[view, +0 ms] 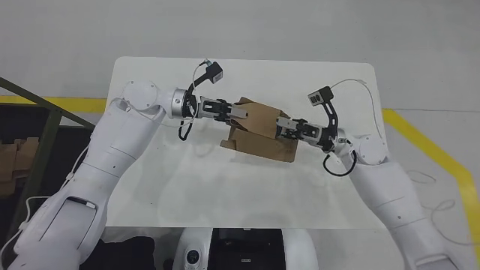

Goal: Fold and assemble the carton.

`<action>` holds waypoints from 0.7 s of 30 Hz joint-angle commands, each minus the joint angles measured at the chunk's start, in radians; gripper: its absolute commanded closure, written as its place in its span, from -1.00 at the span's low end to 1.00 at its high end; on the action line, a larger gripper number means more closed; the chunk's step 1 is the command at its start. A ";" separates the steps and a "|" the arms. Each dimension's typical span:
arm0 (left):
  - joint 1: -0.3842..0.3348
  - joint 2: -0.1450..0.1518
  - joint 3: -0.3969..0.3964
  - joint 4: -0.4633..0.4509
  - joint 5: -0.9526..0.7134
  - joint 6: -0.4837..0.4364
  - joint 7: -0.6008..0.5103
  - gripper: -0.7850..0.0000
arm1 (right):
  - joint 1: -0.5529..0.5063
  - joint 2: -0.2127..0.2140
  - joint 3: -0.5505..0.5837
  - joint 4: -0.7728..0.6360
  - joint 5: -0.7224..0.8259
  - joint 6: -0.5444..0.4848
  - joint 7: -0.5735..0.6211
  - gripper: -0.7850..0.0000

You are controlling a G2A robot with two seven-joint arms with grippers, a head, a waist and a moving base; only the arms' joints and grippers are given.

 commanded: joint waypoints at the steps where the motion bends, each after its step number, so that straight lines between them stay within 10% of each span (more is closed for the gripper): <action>1: 0.000 -0.001 0.002 0.001 -0.002 0.000 0.001 1.00 | 0.012 -0.005 -0.013 0.016 0.007 -0.003 0.006 -0.23; 6: -0.001 -0.003 0.004 0.005 -0.013 0.000 -0.002 1.00 | 0.040 -0.018 -0.042 0.054 0.023 -0.009 0.019 -0.21; 21: 0.001 -0.003 -0.003 0.015 -0.009 -0.002 -0.008 1.00 | 0.085 -0.033 -0.062 0.092 -0.028 0.005 0.020 0.73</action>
